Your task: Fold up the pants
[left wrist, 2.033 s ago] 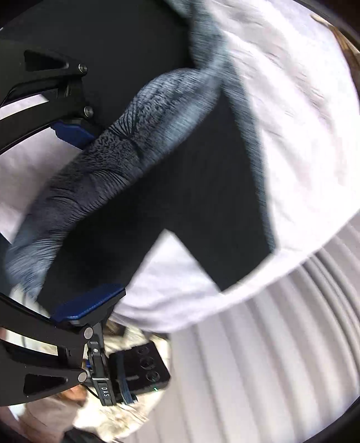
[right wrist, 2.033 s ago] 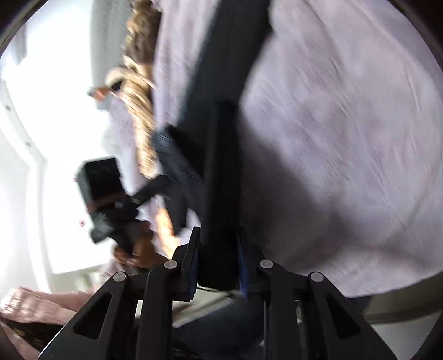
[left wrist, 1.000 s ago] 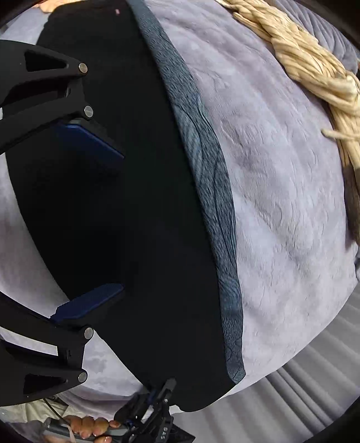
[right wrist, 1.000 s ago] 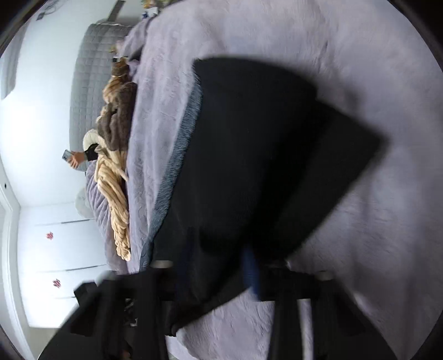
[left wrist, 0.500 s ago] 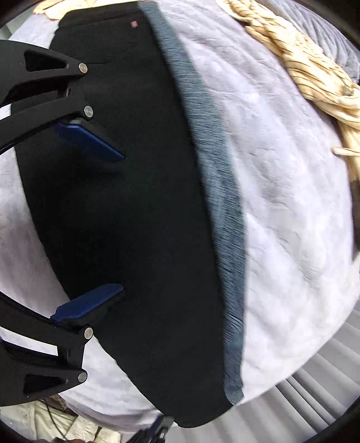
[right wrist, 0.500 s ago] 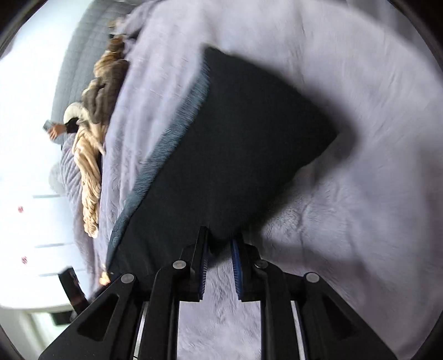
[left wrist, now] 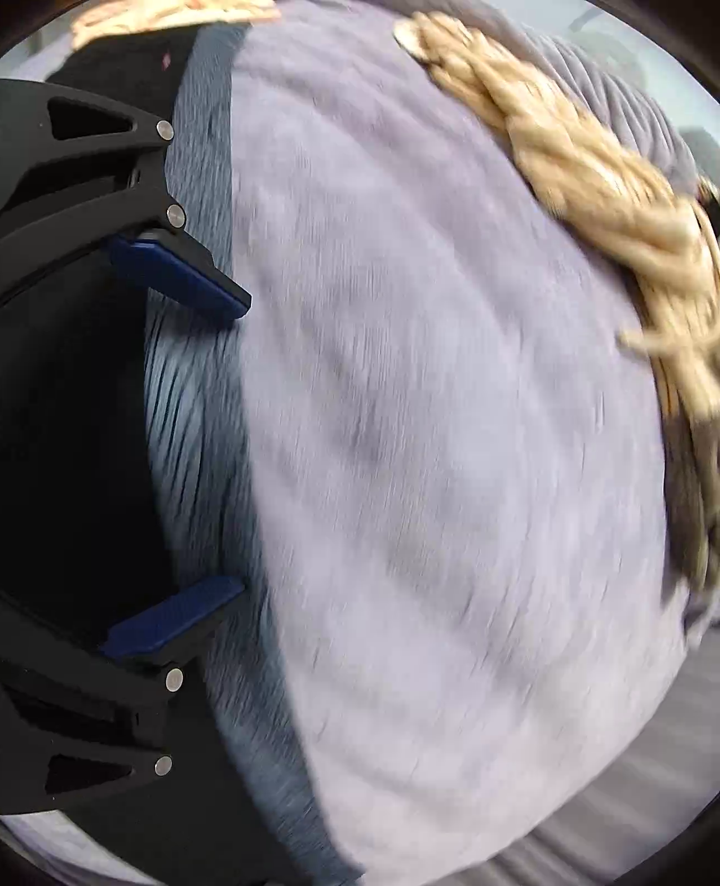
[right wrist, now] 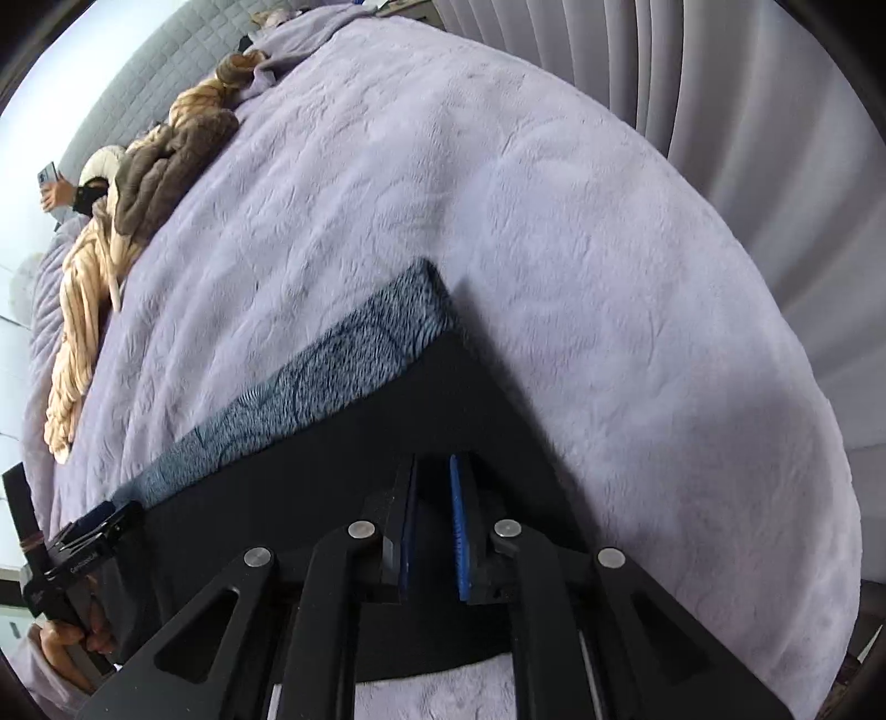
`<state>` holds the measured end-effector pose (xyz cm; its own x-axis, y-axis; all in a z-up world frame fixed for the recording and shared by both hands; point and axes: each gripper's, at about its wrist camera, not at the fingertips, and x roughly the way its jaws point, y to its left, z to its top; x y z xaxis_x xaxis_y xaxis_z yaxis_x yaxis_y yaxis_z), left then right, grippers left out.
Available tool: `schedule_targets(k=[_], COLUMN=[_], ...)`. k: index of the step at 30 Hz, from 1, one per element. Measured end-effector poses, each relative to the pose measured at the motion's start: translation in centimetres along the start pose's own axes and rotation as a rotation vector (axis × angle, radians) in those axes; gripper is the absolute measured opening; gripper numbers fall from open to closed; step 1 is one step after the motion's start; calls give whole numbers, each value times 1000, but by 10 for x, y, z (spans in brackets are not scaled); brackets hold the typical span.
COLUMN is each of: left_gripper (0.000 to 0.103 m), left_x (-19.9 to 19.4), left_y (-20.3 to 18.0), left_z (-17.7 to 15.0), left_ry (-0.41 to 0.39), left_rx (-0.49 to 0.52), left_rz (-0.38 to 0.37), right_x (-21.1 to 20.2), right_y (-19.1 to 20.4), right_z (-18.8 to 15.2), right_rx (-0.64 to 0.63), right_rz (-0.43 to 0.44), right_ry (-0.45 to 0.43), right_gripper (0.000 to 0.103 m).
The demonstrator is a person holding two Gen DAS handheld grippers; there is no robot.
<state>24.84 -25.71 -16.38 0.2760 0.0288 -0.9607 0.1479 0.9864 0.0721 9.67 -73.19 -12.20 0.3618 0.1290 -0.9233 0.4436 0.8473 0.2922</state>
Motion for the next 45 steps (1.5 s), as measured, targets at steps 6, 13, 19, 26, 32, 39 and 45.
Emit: schedule_targets(k=[6,13,19,26,32,39,45], left_gripper=[95,95,95,103,103,103,103], left_x=[-40,-47,-29,12,16,15,4], left_y=[88,186,271,314,310,301,282], left_z=[-25,-100,-127,-147,-147,-150,-149], left_ry=[20,88,100,147,130,123,136], left_rx=[-122,-217,-250,-221,-195,-167,-150], left_rz=[80,169,212,77,42,19,88], right_x=[-23,-24,28,83,93,73,78], right_y=[7,73,201,285,282,317,265], right_z=[-2,-72,-181,-253,-253,-229,-252], right_rx=[19,94,43,91,168,-17,78], right_rz=[59,359,581,620,592,501,506], right_ry=[31,187,431,520,505,462,520], right_gripper=[28,49,49,49,49,9,12])
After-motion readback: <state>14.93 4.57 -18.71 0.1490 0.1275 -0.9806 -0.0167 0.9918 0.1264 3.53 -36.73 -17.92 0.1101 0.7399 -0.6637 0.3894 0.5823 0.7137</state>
